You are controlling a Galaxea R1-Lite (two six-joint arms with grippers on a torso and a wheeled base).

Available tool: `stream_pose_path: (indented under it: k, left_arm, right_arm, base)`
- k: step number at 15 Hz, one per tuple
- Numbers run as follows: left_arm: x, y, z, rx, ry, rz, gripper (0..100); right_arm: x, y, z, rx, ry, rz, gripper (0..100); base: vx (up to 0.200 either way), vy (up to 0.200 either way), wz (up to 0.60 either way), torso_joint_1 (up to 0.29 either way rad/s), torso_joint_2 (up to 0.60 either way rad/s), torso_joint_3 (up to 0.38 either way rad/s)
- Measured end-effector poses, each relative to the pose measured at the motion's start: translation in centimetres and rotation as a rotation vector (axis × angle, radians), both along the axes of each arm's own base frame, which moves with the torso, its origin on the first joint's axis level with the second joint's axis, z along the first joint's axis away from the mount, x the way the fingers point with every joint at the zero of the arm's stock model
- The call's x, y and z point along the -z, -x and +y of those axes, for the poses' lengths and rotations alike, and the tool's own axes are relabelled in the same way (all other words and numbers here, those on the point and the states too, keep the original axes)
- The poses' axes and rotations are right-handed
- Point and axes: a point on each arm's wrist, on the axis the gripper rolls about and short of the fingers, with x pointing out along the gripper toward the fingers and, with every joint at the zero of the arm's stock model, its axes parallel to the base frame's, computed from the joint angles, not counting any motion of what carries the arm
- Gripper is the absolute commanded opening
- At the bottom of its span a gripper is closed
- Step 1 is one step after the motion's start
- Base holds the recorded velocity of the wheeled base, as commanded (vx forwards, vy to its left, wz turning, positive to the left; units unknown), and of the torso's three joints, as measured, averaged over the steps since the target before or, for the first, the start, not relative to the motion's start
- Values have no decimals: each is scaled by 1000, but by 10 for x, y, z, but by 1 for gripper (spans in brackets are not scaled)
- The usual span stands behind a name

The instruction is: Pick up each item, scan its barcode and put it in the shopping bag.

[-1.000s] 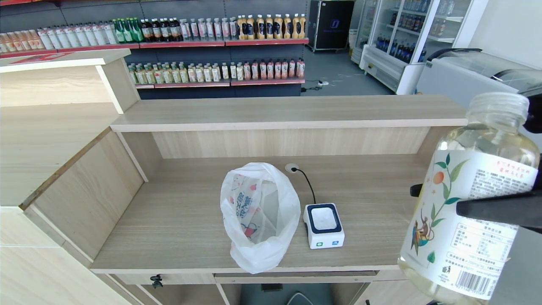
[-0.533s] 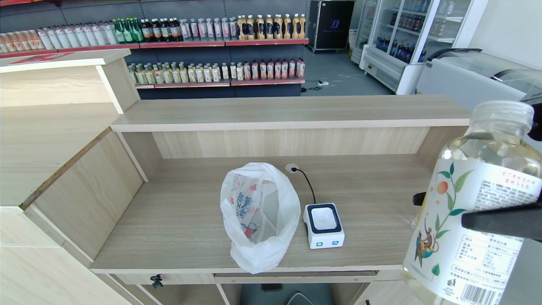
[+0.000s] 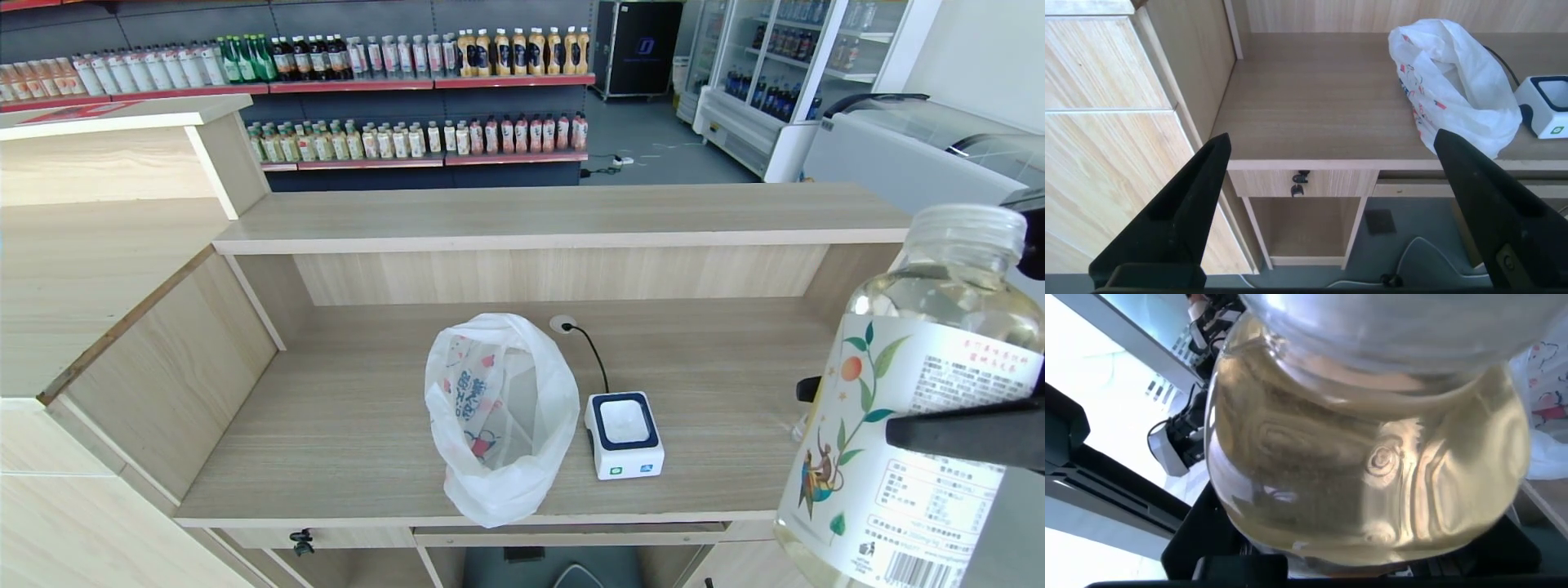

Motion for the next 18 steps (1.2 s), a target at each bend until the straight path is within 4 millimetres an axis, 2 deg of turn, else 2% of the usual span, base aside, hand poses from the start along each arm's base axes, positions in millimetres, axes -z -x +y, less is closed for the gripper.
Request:
stream_pose_path:
  k: [6, 7, 9, 12, 15, 18]
  left_arm:
    - [0, 0, 0, 0, 0, 0, 100]
    - [0, 0, 0, 0, 0, 0, 100]
    - [0, 0, 0, 0, 0, 0, 100]
    - [0, 0, 0, 0, 0, 0, 100]
    - [0, 0, 0, 0, 0, 0, 100]
    - [0, 0, 0, 0, 0, 0, 100]
  right_arm:
    - [1, -3, -4, 35, 7, -35, 0]
    - [2, -6, -6, 78, 22, -88, 0]
    - [11, -24, -13, 254, 130, -312, 0]
    - [33, -58, -44, 461, 376, -586, 0]
    - [57, -83, -79, 490, 614, -838, 0]
    - [72, -92, -111, 500, 785, -967, 0]
  base:
    - [0, 0, 0, 0, 0, 0]
    - [0, 0, 0, 0, 0, 0]
    - [0, 0, 0, 0, 0, 0]
    - [0, 0, 0, 0, 0, 0]
    - [0, 0, 0, 0, 0, 0]
    - [0, 0, 0, 0, 0, 0]
